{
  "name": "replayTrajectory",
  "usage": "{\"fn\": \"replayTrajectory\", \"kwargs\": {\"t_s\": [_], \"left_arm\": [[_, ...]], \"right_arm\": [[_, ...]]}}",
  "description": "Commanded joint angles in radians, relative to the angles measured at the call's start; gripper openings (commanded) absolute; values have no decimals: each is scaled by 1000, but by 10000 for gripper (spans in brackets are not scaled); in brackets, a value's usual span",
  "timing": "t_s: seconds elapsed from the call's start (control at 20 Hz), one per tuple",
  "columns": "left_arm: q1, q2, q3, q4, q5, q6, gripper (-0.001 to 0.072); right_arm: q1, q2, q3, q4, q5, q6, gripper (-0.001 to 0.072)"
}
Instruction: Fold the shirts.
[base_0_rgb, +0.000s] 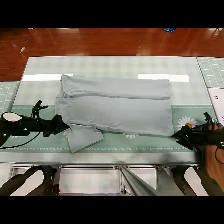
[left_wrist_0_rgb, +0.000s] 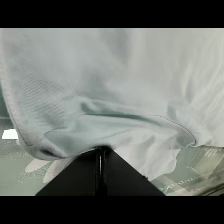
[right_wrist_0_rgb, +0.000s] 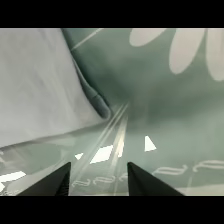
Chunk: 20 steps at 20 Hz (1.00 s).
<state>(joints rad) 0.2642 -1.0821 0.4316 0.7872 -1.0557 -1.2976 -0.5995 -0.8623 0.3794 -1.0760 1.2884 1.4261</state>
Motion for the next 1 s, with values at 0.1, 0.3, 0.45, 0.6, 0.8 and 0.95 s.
{"fn": "replayTrajectory", "kwargs": {"t_s": [0.1, 0.3, 0.45, 0.6, 0.8, 0.95], "left_arm": [[-1, 0, 3, -2, -2, 3, 15], [-1, -1, 3, -2, 1, 3, 15], [-1, -1, 3, -3, 1, 3, 15], [0, 0, 16, -3, -12, 3, 15], [25, 5, 157, -3, -108, 23, 15], [34, -14, 314, -21, -146, 19, 15]], "right_arm": [[18, -119, -24, 129, -133, -37, 414], [18, -230, -10, 336, -221, -127, 407], [18, -293, 17, 353, -219, -157, 293], [18, -303, 55, 363, -140, -277, 27], [18, -210, 161, 355, -54, -289, 27], [18, -186, 274, 346, -40, -253, 27]]}}
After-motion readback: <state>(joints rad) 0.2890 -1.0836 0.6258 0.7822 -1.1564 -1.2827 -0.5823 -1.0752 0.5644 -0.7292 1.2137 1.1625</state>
